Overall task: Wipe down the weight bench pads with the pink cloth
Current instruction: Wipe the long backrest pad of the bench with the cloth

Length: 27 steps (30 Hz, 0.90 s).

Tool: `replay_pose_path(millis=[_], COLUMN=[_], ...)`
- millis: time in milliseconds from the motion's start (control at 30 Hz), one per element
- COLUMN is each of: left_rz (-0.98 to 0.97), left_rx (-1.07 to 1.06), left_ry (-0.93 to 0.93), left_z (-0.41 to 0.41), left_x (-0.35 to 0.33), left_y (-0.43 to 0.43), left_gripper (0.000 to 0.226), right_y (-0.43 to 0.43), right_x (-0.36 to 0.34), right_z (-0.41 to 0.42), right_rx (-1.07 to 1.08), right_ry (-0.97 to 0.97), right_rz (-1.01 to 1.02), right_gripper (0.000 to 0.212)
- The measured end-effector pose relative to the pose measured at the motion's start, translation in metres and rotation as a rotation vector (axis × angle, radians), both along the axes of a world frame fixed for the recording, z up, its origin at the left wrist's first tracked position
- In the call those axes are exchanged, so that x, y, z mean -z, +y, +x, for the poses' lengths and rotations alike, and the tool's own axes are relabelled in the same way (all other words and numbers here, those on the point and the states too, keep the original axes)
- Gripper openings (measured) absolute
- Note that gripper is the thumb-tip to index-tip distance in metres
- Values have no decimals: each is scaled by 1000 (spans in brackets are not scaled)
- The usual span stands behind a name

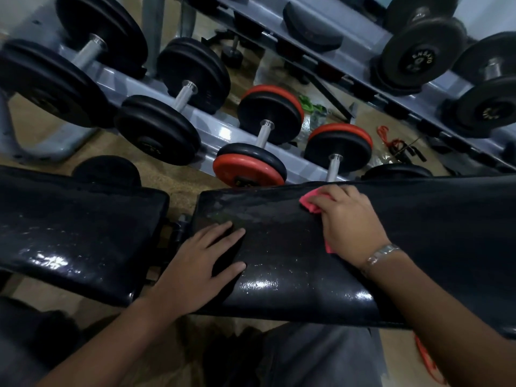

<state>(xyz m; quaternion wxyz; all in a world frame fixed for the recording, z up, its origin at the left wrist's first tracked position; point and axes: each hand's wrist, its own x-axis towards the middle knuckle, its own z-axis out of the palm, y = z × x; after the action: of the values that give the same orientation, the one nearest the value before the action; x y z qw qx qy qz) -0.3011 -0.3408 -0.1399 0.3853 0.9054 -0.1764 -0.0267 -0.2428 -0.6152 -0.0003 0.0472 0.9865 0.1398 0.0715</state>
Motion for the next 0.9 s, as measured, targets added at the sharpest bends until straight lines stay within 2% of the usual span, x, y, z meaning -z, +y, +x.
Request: replay_pose_path(millis=[167,233,367,533,700,800,900], left_rz=[23,26,24,19,6,1,10], left_rx=[35,44,51,52,53,54,65], left_ry=[-15,-6,-2,-1,-4,4,16], left_z=[2,4,7,7,6,6,6], left_x=[-1,0,-1,-2,-3,-3,-4], left_y=[3,5,6,6,6,5,8], left_gripper=[66,67,68,68,68,68,68], right_y=[2,-4,13,3,14,18,-2], right_x=[12,7,10,13,13,20,7], right_z=[-31,-30,-38,-65,-59,-81,-81], right_rx=[-261,-260,-155,-392,-221,-382,-500], right_ry=[133,111,-6,150,18,139,293], right_rz=[40,-12,9,-7,42,-13,-51], right_gripper=[40,40,41,42,41,50,47])
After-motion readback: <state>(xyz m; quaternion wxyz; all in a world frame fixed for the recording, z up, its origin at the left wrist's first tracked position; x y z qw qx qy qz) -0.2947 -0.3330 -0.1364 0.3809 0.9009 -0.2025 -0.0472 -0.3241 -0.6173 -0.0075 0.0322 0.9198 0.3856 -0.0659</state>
